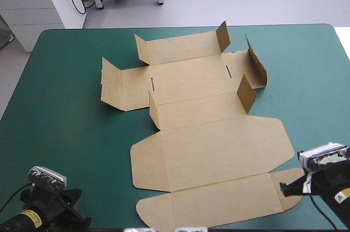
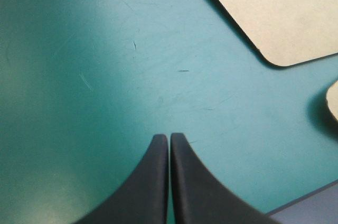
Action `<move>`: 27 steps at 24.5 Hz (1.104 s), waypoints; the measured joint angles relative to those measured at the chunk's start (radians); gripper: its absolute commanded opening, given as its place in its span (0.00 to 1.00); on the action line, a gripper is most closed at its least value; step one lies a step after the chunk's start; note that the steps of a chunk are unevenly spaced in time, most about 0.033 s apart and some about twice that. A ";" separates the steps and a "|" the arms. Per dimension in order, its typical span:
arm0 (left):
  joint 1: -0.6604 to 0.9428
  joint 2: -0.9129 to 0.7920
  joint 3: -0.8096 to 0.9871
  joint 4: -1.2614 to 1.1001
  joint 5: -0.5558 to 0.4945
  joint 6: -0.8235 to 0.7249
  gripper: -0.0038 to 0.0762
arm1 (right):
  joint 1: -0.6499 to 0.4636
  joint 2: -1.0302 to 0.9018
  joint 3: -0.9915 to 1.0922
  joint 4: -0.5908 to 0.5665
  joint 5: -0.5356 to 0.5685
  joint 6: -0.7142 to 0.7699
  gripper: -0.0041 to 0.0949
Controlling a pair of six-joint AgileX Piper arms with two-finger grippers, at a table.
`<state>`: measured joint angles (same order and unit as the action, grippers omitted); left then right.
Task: Fold the box
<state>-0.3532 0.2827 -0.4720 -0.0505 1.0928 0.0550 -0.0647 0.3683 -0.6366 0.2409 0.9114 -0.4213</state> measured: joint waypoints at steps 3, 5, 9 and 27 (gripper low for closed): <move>0.000 0.000 0.000 0.000 0.000 0.000 0.04 | 0.000 0.103 -0.057 -0.020 -0.054 -0.011 0.02; 0.000 0.000 0.000 0.000 0.000 0.000 0.04 | 0.000 0.187 -0.100 -0.018 -0.089 -0.011 0.02; 0.000 0.000 0.000 0.000 0.000 0.000 0.04 | 0.000 0.363 -0.209 -0.009 -0.138 -0.034 0.02; 0.000 0.000 0.000 0.000 0.000 0.000 0.04 | 0.006 1.345 -1.107 0.112 0.055 -0.082 0.05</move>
<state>-0.3532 0.2827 -0.4720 -0.0505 1.0928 0.0547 -0.0589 1.7133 -1.7437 0.3527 0.9662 -0.5036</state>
